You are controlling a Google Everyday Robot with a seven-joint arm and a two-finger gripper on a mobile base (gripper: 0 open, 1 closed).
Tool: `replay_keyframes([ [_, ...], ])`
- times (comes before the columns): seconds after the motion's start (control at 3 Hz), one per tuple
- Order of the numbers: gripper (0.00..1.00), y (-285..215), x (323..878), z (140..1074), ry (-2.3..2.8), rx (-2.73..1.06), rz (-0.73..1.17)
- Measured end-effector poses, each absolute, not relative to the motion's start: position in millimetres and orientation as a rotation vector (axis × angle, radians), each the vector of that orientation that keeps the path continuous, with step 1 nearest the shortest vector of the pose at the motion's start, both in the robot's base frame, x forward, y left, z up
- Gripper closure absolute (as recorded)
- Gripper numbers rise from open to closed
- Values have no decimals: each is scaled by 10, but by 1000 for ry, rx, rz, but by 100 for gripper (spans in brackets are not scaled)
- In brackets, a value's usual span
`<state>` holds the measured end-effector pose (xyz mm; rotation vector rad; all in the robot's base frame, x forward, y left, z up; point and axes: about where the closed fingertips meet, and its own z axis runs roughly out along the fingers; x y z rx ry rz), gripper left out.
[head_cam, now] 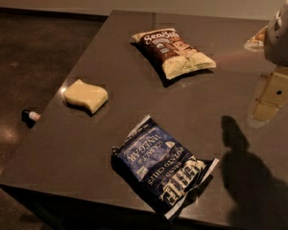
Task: Move blue chip bag near brown chip bag
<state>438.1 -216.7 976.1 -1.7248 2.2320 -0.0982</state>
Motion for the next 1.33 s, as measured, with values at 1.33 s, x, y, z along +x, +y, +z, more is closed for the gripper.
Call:
replay_keyframes([
  [1.33, 0, -1491, 4622, 9716, 2100, -1794, 62],
])
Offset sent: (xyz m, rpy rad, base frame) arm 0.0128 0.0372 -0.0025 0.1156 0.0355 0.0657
